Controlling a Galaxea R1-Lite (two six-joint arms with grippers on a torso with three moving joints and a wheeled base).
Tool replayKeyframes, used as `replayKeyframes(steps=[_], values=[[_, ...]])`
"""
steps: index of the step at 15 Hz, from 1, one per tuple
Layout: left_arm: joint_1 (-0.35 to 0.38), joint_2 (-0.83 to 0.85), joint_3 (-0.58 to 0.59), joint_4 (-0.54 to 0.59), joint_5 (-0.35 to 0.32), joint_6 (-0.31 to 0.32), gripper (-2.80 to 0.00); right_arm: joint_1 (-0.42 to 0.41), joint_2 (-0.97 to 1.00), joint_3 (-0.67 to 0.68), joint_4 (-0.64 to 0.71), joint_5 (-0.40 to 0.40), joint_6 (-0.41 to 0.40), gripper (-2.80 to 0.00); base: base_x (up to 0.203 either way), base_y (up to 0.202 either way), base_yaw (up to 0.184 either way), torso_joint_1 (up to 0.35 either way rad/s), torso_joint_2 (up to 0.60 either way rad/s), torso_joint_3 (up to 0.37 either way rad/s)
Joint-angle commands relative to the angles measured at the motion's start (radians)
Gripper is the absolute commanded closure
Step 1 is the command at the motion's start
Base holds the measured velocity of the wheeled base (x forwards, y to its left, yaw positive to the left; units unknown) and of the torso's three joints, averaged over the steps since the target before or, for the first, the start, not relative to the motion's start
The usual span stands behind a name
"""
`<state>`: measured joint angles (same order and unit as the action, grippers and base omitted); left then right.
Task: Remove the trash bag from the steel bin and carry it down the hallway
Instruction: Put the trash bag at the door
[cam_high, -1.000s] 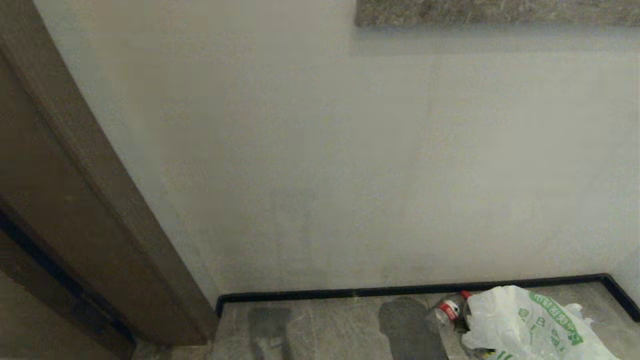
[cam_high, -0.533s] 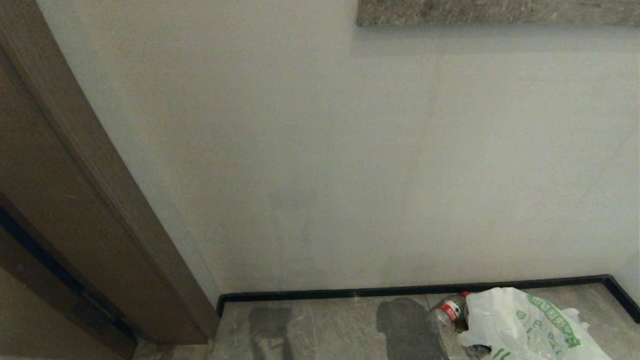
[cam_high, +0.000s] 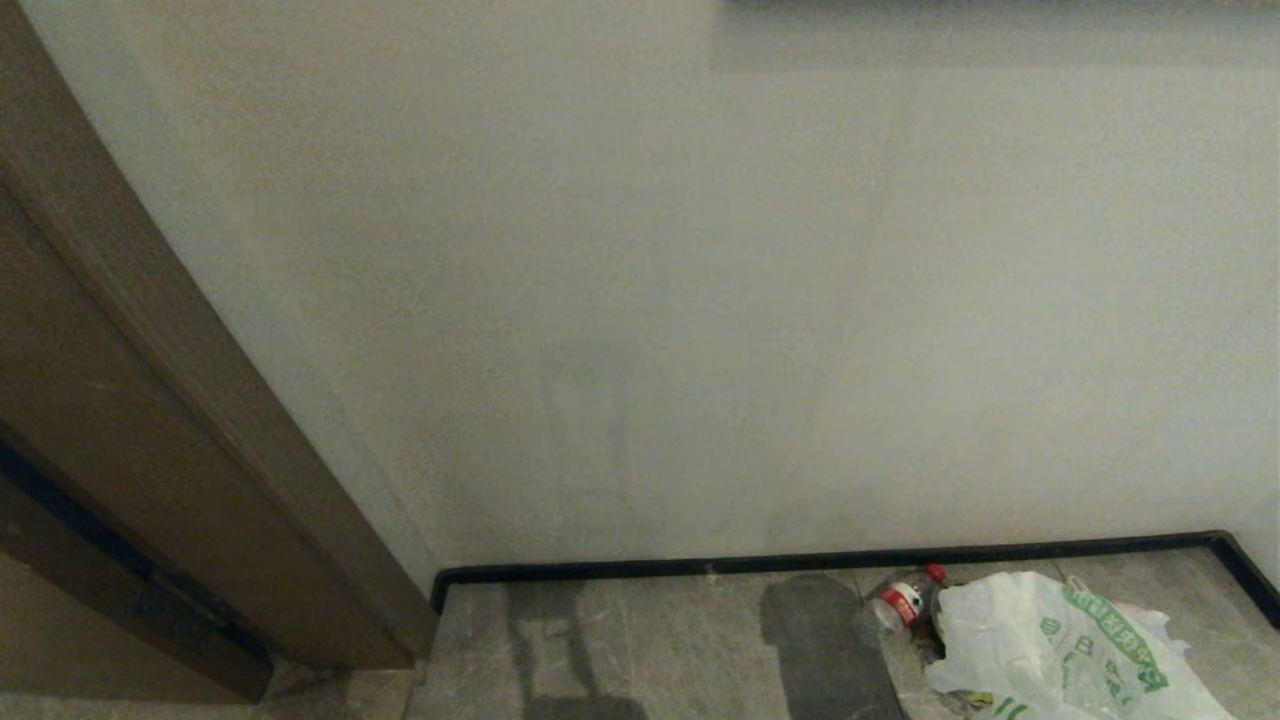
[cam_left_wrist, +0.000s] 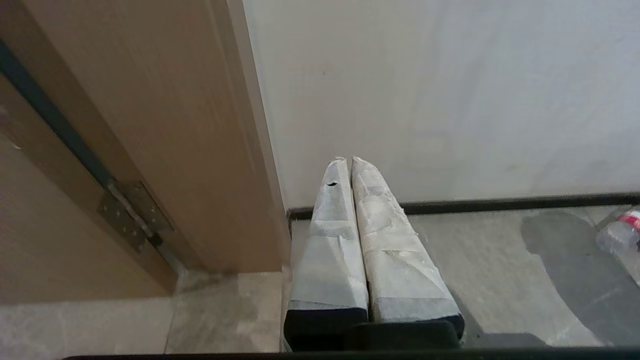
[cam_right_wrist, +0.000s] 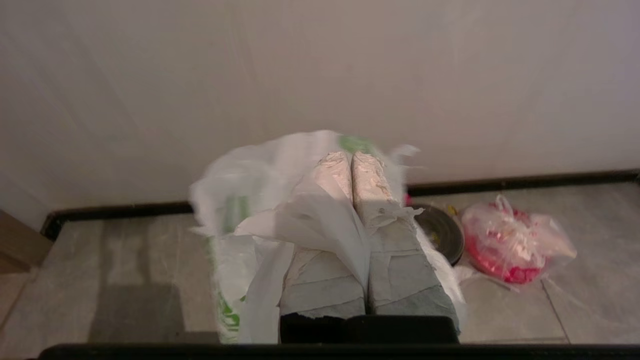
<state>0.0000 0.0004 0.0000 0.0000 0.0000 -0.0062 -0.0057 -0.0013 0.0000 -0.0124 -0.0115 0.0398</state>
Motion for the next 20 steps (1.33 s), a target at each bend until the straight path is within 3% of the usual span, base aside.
replayKeyframes(steps=[1,20], values=[[0.000,0.000,0.000,0.000,0.000,0.000,0.00,0.001,0.000,0.002,-0.001,0.000,0.000,0.00,0.000,0.000,0.000,-0.001,0.01,-0.199],[0.000,0.000,0.000,0.000,0.000,-0.001,0.00,0.001,0.000,0.002,0.000,0.001,0.000,0.00,0.000,0.000,0.000,0.001,0.00,-0.196]])
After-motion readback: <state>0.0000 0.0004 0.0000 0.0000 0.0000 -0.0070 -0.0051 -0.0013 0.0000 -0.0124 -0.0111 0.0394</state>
